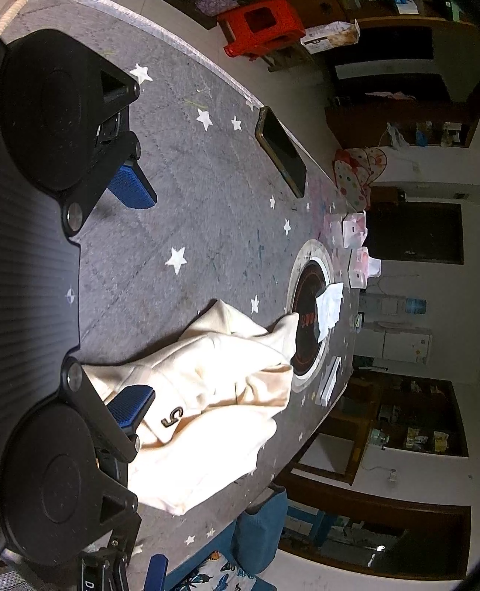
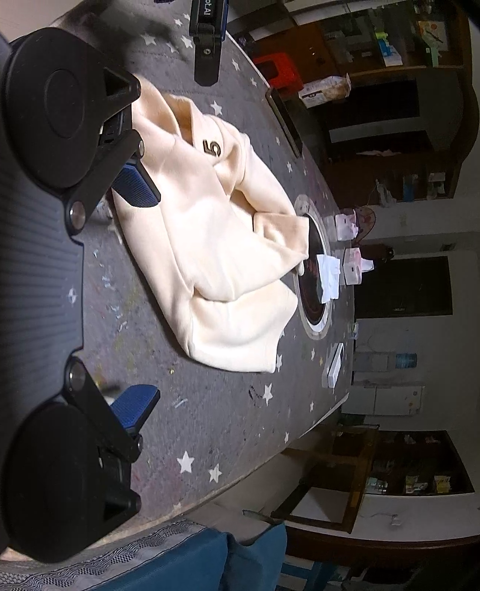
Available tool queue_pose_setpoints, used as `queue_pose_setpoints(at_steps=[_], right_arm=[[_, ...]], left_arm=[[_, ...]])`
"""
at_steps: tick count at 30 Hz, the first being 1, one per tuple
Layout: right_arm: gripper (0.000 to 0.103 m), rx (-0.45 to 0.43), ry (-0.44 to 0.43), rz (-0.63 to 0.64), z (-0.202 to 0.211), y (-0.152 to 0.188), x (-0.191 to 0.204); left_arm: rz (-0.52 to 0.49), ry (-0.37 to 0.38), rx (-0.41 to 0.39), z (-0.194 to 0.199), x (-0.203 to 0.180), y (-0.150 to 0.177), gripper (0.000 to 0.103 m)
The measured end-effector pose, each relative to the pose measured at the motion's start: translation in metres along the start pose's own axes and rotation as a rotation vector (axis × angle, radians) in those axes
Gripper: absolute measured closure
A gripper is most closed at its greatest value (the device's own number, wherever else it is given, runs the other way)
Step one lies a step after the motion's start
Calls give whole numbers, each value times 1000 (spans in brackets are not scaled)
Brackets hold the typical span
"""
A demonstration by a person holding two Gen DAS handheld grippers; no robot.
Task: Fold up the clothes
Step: 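Move both grippers toward the crumpled cream sweatshirt on the table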
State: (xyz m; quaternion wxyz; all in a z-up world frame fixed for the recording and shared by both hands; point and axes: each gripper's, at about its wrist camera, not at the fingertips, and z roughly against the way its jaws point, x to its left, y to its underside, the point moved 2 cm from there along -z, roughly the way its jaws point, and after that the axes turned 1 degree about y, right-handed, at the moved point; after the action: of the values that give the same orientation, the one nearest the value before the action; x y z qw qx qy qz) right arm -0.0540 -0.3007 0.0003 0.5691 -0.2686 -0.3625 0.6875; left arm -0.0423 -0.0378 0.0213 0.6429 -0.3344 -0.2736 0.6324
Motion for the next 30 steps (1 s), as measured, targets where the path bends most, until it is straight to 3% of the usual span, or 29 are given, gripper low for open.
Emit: queue_pose_setpoints(at_steps=[30], right_arm=[[0, 29, -45, -14, -8, -4, 13]], left_arm=[[8, 29, 45, -8, -12, -7, 0]])
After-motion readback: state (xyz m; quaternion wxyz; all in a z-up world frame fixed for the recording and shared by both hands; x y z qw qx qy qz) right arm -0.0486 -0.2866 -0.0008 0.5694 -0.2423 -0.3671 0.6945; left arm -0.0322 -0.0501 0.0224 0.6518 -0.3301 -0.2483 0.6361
